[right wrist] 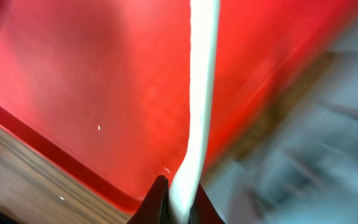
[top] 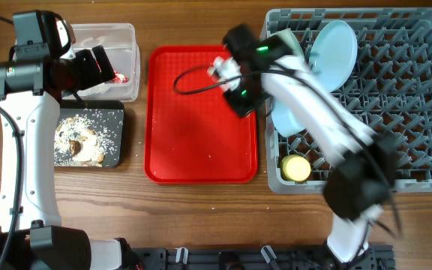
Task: Sort waste into correct bins and load items into the dishwasher rack
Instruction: 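Carry the white spoon into the rack and release it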
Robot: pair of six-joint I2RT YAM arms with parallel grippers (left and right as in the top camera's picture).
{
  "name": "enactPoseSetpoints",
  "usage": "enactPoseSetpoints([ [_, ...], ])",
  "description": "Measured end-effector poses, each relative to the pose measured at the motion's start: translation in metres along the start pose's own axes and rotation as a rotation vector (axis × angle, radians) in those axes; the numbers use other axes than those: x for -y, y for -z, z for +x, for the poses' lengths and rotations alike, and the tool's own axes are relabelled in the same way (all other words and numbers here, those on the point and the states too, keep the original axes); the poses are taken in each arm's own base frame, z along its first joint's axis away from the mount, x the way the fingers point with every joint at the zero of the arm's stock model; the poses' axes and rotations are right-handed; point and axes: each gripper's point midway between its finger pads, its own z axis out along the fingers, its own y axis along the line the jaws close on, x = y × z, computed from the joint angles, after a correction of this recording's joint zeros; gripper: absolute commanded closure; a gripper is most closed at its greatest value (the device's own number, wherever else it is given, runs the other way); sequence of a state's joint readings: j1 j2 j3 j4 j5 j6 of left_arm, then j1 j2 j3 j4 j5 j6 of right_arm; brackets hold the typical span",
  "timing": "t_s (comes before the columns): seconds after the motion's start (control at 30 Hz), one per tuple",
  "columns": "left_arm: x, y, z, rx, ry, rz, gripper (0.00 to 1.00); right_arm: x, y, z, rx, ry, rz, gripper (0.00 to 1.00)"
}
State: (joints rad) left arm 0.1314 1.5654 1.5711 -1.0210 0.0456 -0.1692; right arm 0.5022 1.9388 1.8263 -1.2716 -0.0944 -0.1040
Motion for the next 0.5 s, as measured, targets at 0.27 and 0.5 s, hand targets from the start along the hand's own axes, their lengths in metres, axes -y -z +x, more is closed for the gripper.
enactPoseSetpoints([
  [0.27,0.0,0.0,0.0,0.0,0.0,0.0,0.0,0.089,0.118,0.079,0.054,-0.347,0.285,0.96],
  [0.5,0.0,0.0,0.0,0.0,0.0,0.0,0.0,0.123,0.036,0.142,-0.189,-0.507,0.276,0.96],
])
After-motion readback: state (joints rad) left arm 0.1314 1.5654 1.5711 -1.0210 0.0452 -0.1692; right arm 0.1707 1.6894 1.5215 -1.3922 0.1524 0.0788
